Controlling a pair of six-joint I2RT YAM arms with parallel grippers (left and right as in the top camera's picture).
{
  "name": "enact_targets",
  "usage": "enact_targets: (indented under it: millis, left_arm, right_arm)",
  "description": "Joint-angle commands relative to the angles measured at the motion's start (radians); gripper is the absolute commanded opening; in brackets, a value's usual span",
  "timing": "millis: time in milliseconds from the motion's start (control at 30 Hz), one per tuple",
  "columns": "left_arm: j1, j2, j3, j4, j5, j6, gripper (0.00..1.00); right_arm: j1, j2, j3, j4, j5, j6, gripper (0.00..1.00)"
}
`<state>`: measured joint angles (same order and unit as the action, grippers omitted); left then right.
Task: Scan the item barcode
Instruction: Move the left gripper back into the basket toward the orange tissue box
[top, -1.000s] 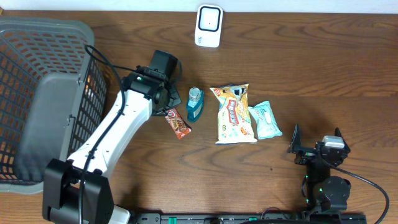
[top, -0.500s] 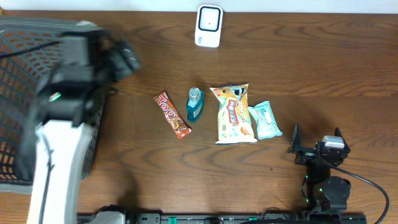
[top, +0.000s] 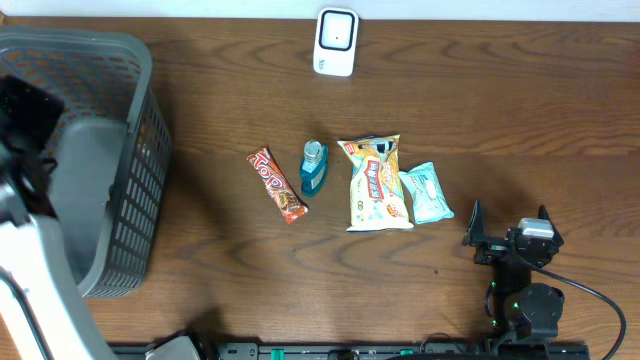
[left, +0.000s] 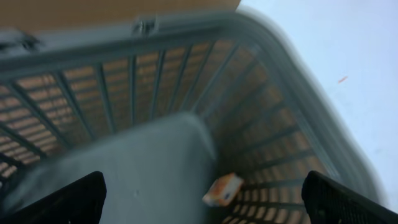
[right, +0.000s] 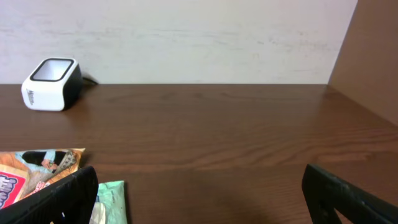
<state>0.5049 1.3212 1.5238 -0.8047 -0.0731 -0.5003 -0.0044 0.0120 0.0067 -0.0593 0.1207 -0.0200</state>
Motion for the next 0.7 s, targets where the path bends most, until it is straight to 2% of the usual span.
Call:
enact_targets:
  millis: [0, 100, 200, 333, 433, 667]
  left_arm:
    - [0.059, 0.134, 0.003, -0.005, 0.316, 0.116, 0.98]
    - [0.072, 0.293, 0.003, -0.010, 0.564, 0.339, 0.98]
    - [0.070, 0.404, 0.003, -0.026, 0.661, 0.469, 0.98]
    - [0.069, 0.507, 0.003, -0.027, 0.665, 0.552, 0.98]
    - [0.067, 0.559, 0.003, -0.009, 0.664, 0.568, 0.98]
    - [0.053, 0.579, 0.003, 0.030, 0.664, 0.663, 0.98]
  right_arm:
    - [0.005, -0.005, -0.001, -0.004, 0.000, -0.015, 0.99]
    - [0.005, -0.005, -0.001, -0.004, 0.000, -0.015, 0.99]
    - [0.005, -0.005, -0.001, -0.004, 0.000, -0.015, 0.99]
    - [0.005, -0.005, -0.001, -0.004, 0.000, -0.015, 0.99]
    - [0.005, -0.005, -0.001, -0.004, 0.000, -0.015, 0.99]
    - [0.005, -0.005, -0.001, -0.004, 0.000, -0.015, 0.99]
